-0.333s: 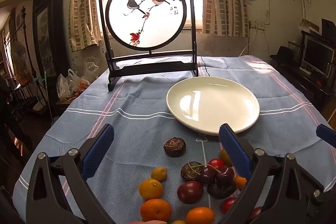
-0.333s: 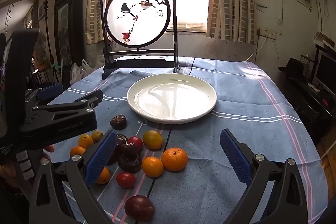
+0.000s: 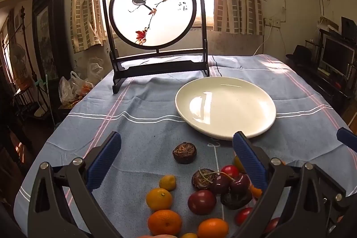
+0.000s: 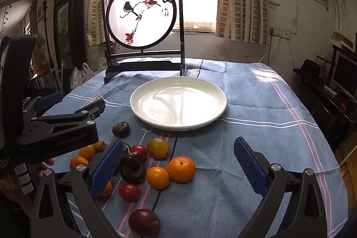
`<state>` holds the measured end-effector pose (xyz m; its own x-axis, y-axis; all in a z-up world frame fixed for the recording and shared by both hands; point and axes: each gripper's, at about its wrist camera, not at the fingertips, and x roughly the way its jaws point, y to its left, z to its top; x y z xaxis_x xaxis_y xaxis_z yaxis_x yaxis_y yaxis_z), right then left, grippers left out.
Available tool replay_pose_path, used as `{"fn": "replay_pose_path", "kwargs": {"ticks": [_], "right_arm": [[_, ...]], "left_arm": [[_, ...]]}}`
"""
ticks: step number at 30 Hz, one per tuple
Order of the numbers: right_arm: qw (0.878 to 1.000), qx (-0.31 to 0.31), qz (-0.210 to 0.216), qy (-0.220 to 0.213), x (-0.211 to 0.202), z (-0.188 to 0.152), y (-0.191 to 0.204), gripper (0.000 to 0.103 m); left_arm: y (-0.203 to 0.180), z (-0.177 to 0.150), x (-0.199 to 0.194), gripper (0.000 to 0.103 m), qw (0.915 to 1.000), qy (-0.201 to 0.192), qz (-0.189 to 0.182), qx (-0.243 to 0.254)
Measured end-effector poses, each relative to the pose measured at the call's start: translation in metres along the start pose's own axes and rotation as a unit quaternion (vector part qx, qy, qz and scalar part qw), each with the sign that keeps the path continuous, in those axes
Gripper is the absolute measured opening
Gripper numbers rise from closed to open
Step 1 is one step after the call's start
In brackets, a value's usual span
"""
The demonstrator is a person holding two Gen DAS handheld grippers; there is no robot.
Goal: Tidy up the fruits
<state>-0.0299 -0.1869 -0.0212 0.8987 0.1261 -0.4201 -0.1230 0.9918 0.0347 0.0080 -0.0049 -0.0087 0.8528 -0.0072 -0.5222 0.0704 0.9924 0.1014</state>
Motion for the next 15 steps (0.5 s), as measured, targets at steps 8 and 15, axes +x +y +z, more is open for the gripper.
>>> {"fn": "replay_pose_path", "kwargs": {"ticks": [8,15], "right_arm": [[1.000,-0.006,-0.010,0.009,0.011,0.006,0.006,0.099],[1.000,-0.012,-0.016,0.017,0.018,0.004,0.007,0.099]], "left_arm": [[-0.003,-0.002,0.006,0.098,0.9999,0.010,-0.004,0.006],[-0.006,-0.005,0.010,0.098,0.9997,0.020,-0.004,0.014]]}}
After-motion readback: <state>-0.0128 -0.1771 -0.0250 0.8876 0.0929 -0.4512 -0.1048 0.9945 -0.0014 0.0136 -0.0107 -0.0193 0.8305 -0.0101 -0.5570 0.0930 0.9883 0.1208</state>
